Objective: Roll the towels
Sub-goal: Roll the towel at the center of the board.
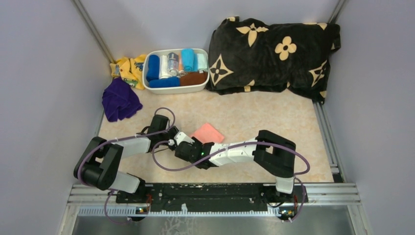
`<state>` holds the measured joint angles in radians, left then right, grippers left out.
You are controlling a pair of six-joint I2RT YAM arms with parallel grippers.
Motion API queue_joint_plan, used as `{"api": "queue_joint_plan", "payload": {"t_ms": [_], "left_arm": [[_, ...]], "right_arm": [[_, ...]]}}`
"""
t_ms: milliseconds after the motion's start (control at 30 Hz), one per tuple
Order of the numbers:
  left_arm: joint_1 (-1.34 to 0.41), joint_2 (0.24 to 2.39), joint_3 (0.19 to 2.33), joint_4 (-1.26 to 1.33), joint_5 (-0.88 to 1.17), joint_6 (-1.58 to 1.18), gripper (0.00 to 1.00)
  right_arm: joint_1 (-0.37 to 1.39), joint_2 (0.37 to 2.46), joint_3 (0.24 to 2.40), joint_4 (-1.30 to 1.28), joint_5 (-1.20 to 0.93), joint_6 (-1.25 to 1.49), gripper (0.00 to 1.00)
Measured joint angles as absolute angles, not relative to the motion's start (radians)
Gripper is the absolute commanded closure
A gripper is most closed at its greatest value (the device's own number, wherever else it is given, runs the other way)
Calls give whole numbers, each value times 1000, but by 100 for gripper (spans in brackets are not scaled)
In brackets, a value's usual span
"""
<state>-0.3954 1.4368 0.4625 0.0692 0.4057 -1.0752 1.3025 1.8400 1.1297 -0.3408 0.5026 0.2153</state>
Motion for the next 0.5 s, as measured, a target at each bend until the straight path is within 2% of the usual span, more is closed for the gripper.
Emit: {"api": "queue_joint_plan", "payload": {"t_ms": [133, 233, 300, 400, 500], "left_arm": [[-397, 1435, 463, 69, 401, -1076, 60], [-397, 1430, 463, 68, 397, -1077, 51], [-397, 1417, 463, 63, 389, -1076, 45], [-397, 1381, 461, 40, 362, -1069, 38], [-394, 1327, 449, 10, 329, -1052, 33]], "right_arm": [[1303, 1856, 1134, -338, 516, 202, 57], [1303, 1871, 1135, -331, 531, 190, 67], [1303, 1876, 1135, -328, 538, 181, 77], [1301, 1879, 1134, -322, 540, 164, 100], [1282, 1854, 1113, -303, 487, 141, 100]]}}
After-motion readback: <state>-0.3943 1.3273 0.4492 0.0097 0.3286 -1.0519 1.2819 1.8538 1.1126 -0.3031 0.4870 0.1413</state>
